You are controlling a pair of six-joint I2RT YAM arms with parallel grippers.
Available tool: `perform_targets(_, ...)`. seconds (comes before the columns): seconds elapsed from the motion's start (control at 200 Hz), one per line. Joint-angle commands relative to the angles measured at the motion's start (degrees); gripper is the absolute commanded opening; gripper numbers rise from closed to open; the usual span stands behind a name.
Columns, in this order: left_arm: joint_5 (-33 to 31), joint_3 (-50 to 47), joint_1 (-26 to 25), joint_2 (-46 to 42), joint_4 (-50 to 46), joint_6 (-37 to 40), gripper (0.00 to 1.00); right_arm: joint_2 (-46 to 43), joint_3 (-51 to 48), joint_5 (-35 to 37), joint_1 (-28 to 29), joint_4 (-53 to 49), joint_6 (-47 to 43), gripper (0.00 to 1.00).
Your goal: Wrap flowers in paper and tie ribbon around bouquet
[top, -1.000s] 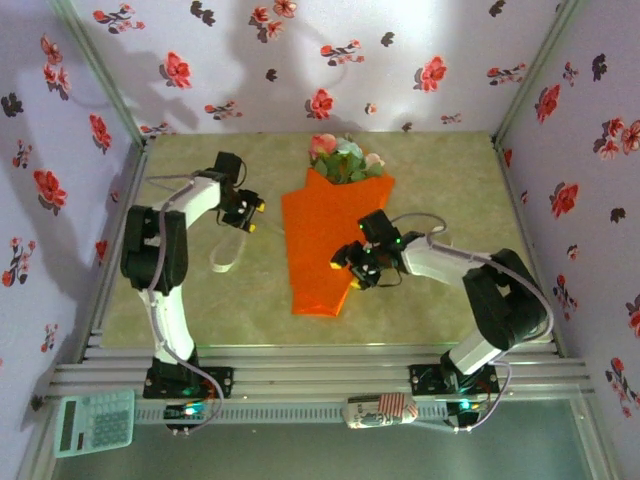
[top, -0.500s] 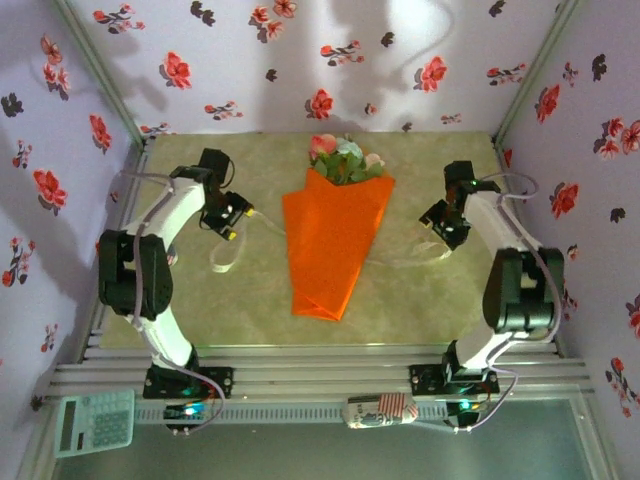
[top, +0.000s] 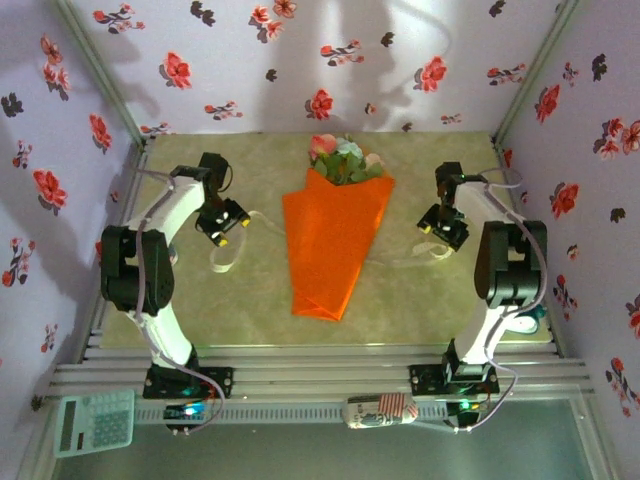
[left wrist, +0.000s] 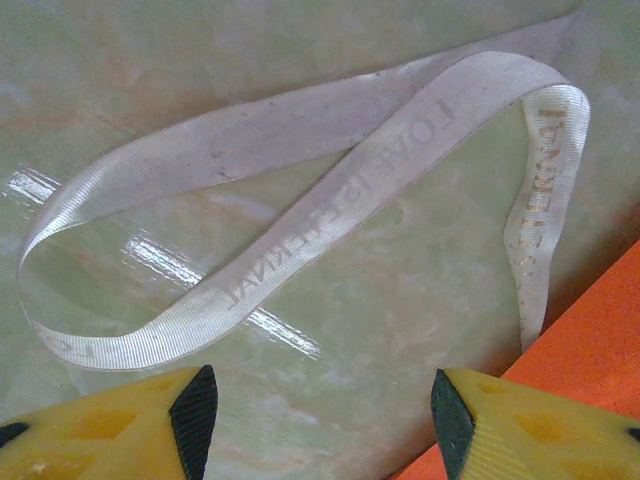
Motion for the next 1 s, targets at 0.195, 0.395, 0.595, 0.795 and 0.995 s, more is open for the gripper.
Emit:
perform_targets(0.195, 0.7, 0.7, 0.3, 0.7, -1.2, 1.4, 0.61, -2.2, -7.3, -1.8, -0.4, 2.6, 1.7, 0.83)
perform_targets(0.395, 1.2, 1.5, 0.4, 0.9, -1.5, 1.7, 0.61, 1.5, -7.3, -3.8, -0.4, 8.3, 4.6, 0.78)
perform_targets(0.595, 1.2, 1.3, 0.5, -0.2, -1.9, 1.7, 0.59, 3.0, -6.5, 0.0, -0.5, 9.1, 7.2, 0.19)
perform_targets(0.795, -1.9, 0.7, 1.2, -2.5, -2.9, 2.1, 0.57, -11.6, -7.1, 9.2, 6.2, 14.0, 6.7, 0.00)
perform_targets(0.995, -3.0, -1.8, 2.8, -3.3, -2.2, 1.6, 0.57, -15.1, -1.5, 8.8, 21.2, 19.7, 0.2, 0.00)
